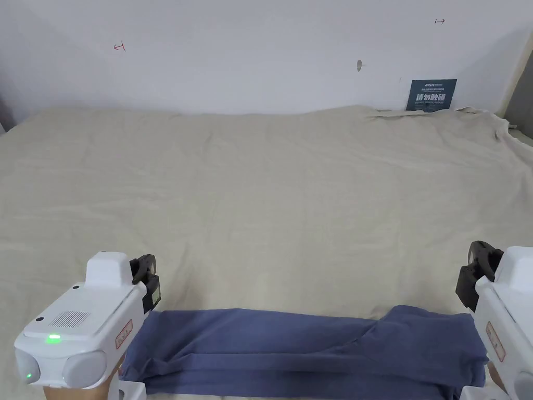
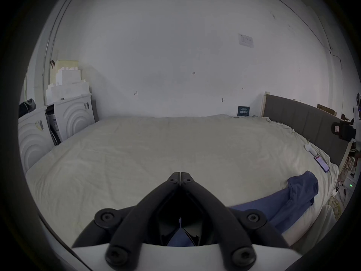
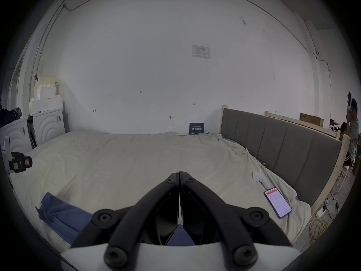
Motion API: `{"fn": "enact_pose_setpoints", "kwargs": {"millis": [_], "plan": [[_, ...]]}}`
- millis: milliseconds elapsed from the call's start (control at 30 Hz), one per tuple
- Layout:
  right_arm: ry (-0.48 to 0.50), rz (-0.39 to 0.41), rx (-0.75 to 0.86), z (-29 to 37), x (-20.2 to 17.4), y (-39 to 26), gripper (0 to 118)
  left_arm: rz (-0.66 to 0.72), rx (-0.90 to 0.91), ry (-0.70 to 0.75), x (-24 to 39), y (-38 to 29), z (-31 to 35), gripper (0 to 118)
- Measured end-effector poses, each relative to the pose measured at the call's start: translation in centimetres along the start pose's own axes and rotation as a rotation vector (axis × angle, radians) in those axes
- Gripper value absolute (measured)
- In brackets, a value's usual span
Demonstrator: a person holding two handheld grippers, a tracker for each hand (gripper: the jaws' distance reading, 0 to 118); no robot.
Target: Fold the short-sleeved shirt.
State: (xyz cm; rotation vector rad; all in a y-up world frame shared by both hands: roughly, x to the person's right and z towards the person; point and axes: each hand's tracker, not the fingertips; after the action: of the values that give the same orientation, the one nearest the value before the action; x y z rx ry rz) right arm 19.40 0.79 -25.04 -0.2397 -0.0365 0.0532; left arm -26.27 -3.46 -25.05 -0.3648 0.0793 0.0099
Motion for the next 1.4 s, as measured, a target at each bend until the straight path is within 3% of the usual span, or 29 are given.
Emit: {"fn": "enact_pose_setpoints", "kwargs": {"millis": [300,367,400,433,533,600,900,1033,1233,1333,1400], "plan": [[0.020,0.000,-0.029,-0.7,0.6,-0.2,0,0.204,-0.293,-0.121,-4.8,-0.7,-3.3,0],[0.019,0.001,-0.036,-0.9,0.8,-0.3,0,0.259,-0.354,-0.165,-6.2,-1.0,-4.2,7],[0.020,0.000,-0.039,-1.0,0.9,-0.3,0,0.271,-0.393,-0.177,-6.9,-1.4,-4.6,15],[0.019,-0.001,-0.042,-1.1,1.0,-0.4,0,0.280,-0.414,-0.191,-7.4,-1.7,-5.0,30],[0.014,0.001,-0.050,-1.1,0.9,-0.3,0,0.296,-0.499,-0.206,-9.0,-2.8,-6.3,89],[0.010,0.006,-0.057,-1.4,0.9,-0.3,0,0.298,-0.544,-0.242,-9.7,-3.6,-7.1,96],[-0.002,0.010,-0.093,-2.4,1.2,-0.9,0,0.374,-0.662,-0.286,-12.3,-7.1,-9.7,93],[-0.004,0.011,-0.110,-2.7,1.1,-1.2,0,0.392,-0.687,-0.292,-12.4,-8.3,-10.2,69],[-0.003,0.011,-0.131,-3.0,1.3,-1.6,0,0.361,-0.701,-0.270,-11.8,-9.2,-10.6,57],[-0.002,0.010,-0.135,-3.0,1.2,-1.5,0,0.352,-0.690,-0.265,-11.8,-9.1,-10.5,21],[0.000,0.004,-0.136,-3.0,1.1,-1.5,0,0.361,-0.700,-0.290,-11.2,-9.1,-10.7,16]]}}
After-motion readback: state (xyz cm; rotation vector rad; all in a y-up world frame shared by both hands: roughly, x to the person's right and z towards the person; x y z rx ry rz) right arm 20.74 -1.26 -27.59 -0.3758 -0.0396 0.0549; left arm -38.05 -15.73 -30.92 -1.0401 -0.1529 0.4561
